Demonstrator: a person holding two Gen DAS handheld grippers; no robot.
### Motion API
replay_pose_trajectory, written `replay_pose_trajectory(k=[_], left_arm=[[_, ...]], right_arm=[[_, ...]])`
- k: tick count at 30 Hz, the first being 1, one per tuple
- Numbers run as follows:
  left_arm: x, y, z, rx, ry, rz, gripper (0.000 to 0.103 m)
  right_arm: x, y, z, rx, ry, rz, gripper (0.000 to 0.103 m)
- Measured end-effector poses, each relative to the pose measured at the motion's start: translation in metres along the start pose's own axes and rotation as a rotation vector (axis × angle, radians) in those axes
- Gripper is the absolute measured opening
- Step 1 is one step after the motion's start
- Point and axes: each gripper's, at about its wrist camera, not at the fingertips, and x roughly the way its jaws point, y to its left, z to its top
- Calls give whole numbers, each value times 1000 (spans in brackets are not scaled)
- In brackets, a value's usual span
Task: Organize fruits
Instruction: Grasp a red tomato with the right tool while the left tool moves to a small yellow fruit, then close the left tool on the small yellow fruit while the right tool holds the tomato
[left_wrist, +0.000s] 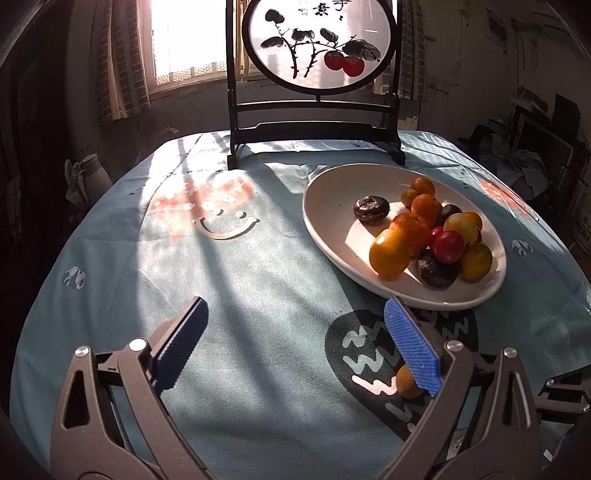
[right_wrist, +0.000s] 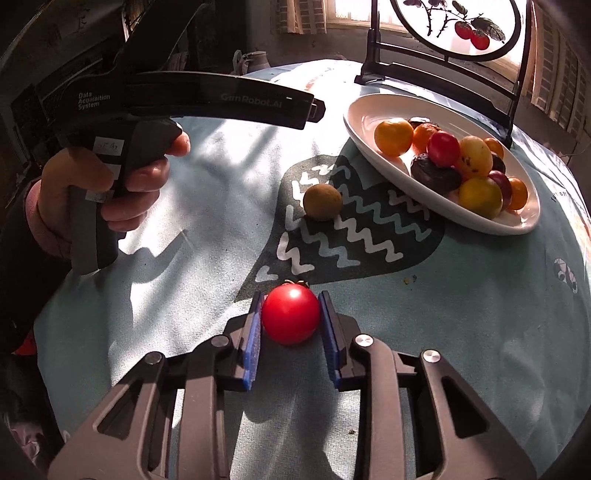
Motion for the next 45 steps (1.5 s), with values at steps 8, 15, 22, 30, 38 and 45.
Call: replay_pose_trajectory(k=[8, 15, 22, 30, 38, 45], left_arm=[[5, -4, -4, -4, 36, -56, 98], [4, -44, -21, 166, 100, -244, 97], [13, -71, -38, 293, 161, -267, 73], [19, -69, -41, 281, 185, -277, 55], [15, -72, -42, 284, 188, -293, 39], [15, -63, -40, 243, 198, -294, 27]], right_arm=[[-27, -45, 4, 231, -137, 3, 30], [-32, -81, -1, 402, -147, -32, 30], [-25, -79, -1, 402, -118, -11, 30], [-23, -76, -1, 388, -112, -18, 30], [-22, -77, -2, 384, -105, -33, 30], [-21, -77, -2, 381, -105, -40, 30]])
